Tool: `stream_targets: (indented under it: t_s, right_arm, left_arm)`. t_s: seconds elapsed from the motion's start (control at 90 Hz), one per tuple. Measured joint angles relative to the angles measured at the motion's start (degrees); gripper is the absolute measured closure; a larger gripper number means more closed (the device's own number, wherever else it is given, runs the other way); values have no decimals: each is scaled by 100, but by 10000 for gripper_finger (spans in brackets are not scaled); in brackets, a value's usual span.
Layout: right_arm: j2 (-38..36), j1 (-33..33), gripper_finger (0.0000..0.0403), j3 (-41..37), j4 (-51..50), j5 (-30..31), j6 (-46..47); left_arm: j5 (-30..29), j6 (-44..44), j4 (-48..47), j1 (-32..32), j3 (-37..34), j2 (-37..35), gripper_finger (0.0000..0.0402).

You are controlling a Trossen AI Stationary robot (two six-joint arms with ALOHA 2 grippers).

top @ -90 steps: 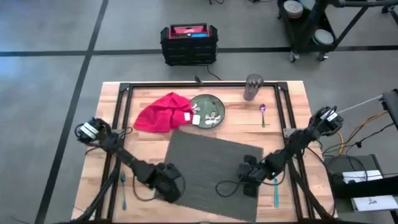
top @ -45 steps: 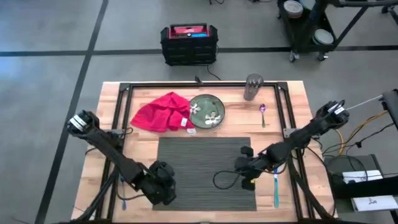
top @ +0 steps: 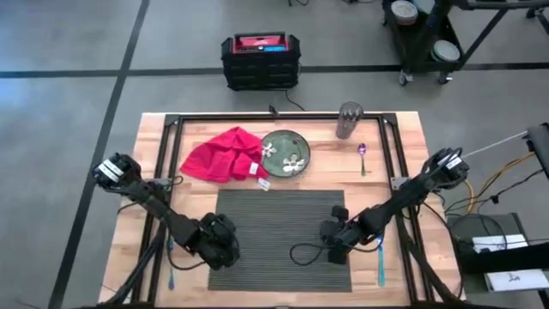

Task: Set table place
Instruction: Prepare the gray tablemat, then fold the red table napkin

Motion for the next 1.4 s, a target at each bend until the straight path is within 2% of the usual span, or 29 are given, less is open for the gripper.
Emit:
stream_targets:
  t_s: [0.167, 0.322, 0.467, 0.556, 0.689, 0.778, 0.911, 1.044, 1.211, 1.4]
  right_arm:
    - [-424, -7, 400, 48, -551, -210, -142]
    - [-1277, -41, 400, 230, -959, -208, -336]
    - [-1842, -199, 400, 219, -846, 391, -706]
    - [-2031, -473, 399, 219, -855, 709, -789]
    - [-2145, -973, 380, 210, -872, 737, -1314]
    - [-2129, -1352, 353, 212, -875, 731, -1779]
    - [-2016, -1923, 307, 212, -842, 746, -2440]
    - [-1810, -2364, 268, 205, -618, 745, -2941]
    - [-1457, -2626, 238, 203, 18, 693, -3643]
    - [-998, -2753, 229, 201, 739, 691, -4259]
  left_arm:
    - [29, 104, -6, 9, 40, -240, 365]
    - [15, 761, -269, 65, 442, -765, 365]
    - [-501, 1580, -354, 245, 603, -1329, 364]
    - [-986, 1555, -529, 556, 592, -1695, 354]
    - [-1025, 2304, -1122, 1312, 589, -1926, 313]
    - [-883, 3106, -1272, 1977, 585, -1858, 275]
    - [-441, 4807, -1246, 2863, 579, -1487, 224]
    - [-392, 5881, -1216, 3421, 579, -1059, 196]
    - [-571, 6607, -1208, 3774, 579, -515, 198]
    - [-1308, 6930, -960, 3864, 575, -61, 243]
